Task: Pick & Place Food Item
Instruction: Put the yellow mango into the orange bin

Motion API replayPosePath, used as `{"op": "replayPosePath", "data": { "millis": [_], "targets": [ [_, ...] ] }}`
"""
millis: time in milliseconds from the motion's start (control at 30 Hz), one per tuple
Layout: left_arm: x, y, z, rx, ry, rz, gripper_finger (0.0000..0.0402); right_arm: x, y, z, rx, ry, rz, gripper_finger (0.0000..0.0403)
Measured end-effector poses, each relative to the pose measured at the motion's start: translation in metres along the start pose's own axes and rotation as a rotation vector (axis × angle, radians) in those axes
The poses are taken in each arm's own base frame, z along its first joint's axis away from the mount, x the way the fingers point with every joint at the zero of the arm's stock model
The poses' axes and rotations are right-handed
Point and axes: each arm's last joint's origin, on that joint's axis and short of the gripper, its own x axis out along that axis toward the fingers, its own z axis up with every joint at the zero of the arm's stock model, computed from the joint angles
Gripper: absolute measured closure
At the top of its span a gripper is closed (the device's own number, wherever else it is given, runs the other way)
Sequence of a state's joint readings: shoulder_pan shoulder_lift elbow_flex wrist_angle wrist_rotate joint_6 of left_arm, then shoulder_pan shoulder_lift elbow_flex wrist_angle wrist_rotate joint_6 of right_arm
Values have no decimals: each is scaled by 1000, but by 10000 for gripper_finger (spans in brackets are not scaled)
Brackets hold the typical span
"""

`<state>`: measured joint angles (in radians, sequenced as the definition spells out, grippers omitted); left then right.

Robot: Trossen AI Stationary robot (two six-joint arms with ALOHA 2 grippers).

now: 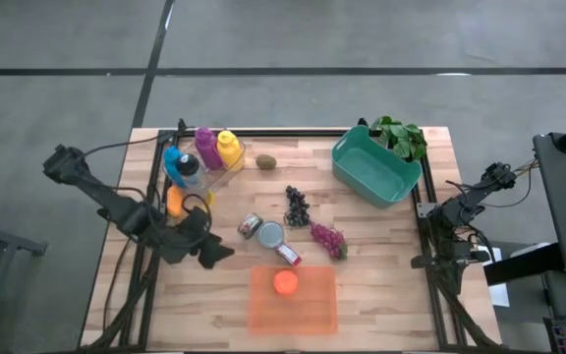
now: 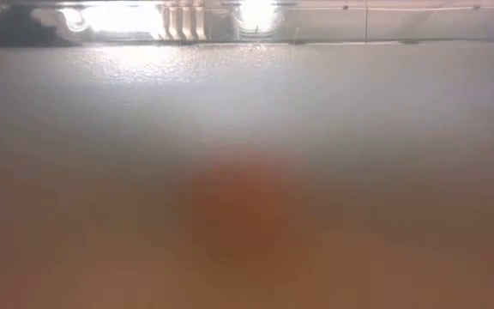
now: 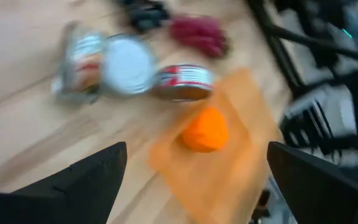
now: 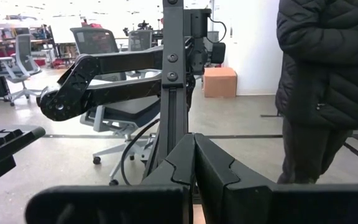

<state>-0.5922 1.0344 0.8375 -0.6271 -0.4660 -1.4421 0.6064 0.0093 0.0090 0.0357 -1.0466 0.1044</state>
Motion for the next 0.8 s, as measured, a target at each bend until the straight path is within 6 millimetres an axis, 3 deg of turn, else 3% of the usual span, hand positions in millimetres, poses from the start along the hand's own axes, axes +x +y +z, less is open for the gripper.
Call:
{"op": "replayPosePath", "data": {
  "millis": [467, 600, 800],
  "targets": [
    [-45, 22, 21, -347, -59, 481, 22, 0, 0, 0, 0, 0, 0, 395],
    [-41, 27, 26, -402, -44, 568, 43, 0, 0, 0, 0, 0, 0, 395],
    [-24, 29, 41, -340, 29, 677, 66, 0, 0, 0, 0, 0, 0, 395]
  ]
}}
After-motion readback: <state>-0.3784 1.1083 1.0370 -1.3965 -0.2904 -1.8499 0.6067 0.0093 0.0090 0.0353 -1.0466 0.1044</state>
